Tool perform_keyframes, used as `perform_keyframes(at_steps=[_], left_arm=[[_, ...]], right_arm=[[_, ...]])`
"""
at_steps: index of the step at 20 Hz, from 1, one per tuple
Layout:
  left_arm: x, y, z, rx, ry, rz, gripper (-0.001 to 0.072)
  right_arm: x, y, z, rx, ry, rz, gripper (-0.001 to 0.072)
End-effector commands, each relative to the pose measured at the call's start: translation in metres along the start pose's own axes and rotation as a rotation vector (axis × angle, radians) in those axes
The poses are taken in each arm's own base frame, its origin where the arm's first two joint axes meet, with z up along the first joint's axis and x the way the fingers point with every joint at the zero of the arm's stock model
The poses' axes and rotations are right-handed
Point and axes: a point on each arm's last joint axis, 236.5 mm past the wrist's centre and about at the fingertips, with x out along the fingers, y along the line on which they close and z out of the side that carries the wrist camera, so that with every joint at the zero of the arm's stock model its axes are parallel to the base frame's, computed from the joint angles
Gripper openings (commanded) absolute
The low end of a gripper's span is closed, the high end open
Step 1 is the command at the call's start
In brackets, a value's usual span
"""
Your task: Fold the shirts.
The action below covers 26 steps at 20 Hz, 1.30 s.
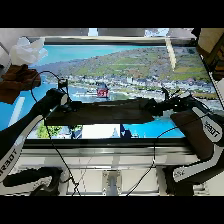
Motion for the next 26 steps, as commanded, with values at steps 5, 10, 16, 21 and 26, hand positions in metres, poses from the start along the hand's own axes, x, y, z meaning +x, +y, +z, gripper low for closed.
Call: perform_keyframes(at_steps=[5,10,16,21,26], left_arm=[[-0.001,-0.021,0.005,-0.034,-0.017,-0.088,0.0214],[-0.013,-0.076,0.017,-0.021,-0.07,-0.324,0.0011],[-0.015,-0.146,-0.002,0.037,-0.051,-0.509,0.0009],[-0.006,-0.216,-0.036,0.116,-0.02,-0.58,0.0008],[0.0,-0.28,-0.031,0.205,0.01,-0.622,0.0008]], right_arm=[[0.018,0.003,0.005,-0.045,-0.029,-0.063,0.0194],[0.002,0.013,0.011,-0.047,-0.057,0.008,0.0032],[-0.055,0.01,0.01,-0.087,-0.107,-0.02,0.0032],[-0.116,-0.006,-0.009,-0.099,-0.135,-0.103,0.0032],[-0.17,-0.004,-0.021,-0.129,-0.235,-0.162,0.0031]])
